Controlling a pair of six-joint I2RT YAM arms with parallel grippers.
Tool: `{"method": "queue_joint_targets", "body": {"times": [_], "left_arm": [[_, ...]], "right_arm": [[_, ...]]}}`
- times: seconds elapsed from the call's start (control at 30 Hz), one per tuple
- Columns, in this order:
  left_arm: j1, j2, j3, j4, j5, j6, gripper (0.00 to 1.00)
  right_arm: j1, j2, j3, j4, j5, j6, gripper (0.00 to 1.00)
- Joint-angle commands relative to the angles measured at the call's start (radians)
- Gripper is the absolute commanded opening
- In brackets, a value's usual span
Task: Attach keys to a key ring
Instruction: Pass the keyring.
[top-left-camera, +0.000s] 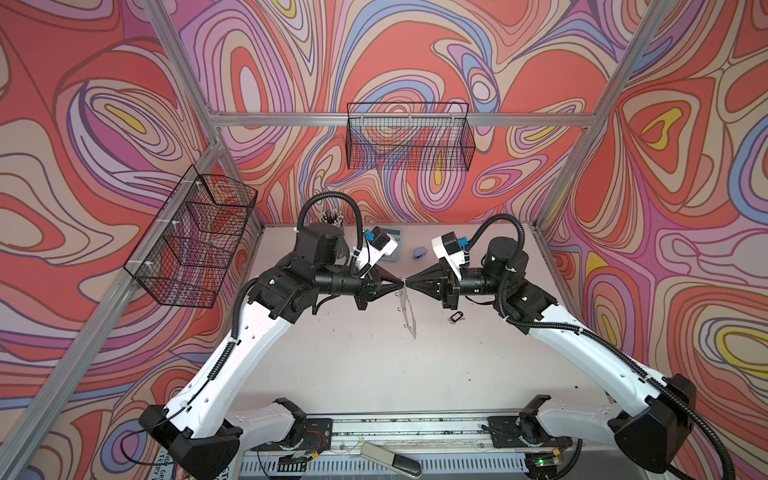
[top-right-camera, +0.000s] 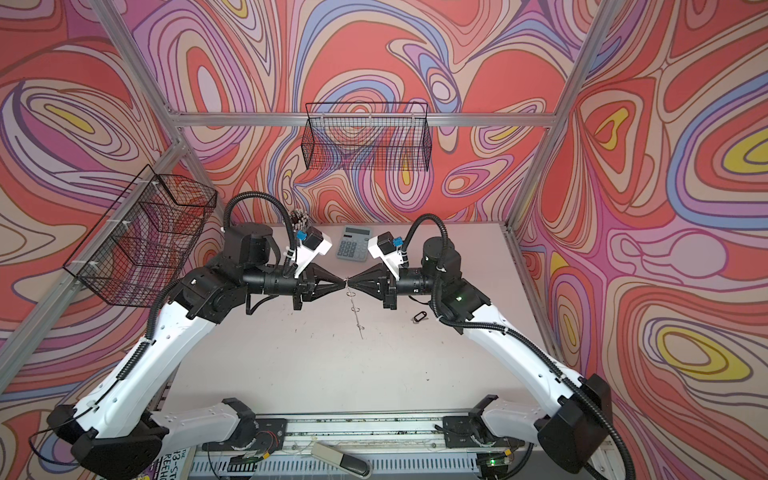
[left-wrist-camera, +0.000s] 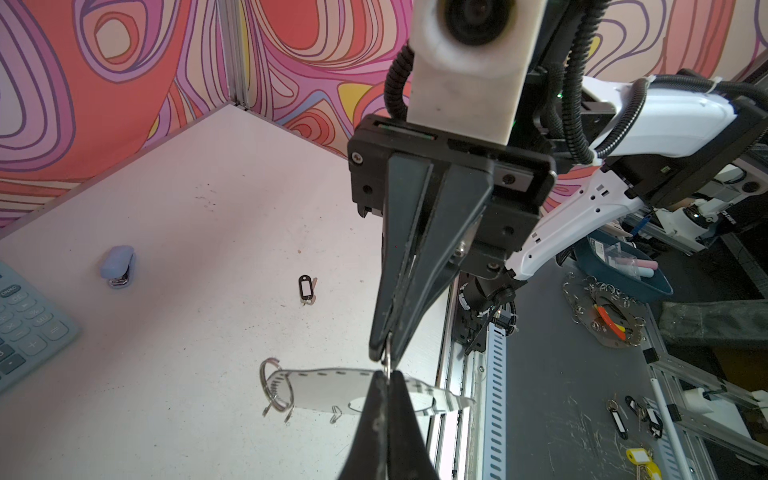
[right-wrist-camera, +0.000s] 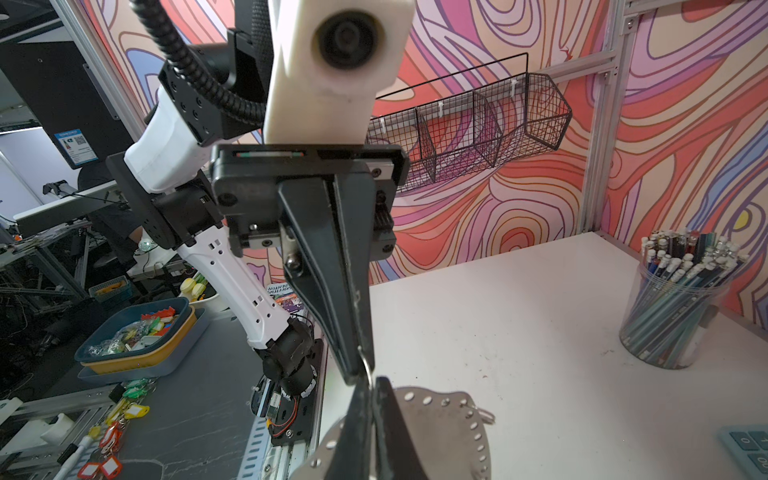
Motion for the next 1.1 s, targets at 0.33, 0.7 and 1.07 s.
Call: {"method": "queue_joint_targets", "body": {"times": [0.33,0.7,1.07], "left_arm": [[0.08,-0.111,-0.19,0.472,0.175,-0.264,0.26],[0.141,-0.096,-0.322,0.836,0.314,-0.51,0.29],[0.139,-0.069,-0.329,0.883,0.387,-0.553,0.27]], "right_arm": [[-0.002,-0.005,-0.14,0.455,-0.015,0.294,0.0],[-0.001,0.009,-0.134,0.586,-0.021,0.399,0.0],[-0.003,0.025,-0.119,0.627,-0.017,0.434,0.0]]}}
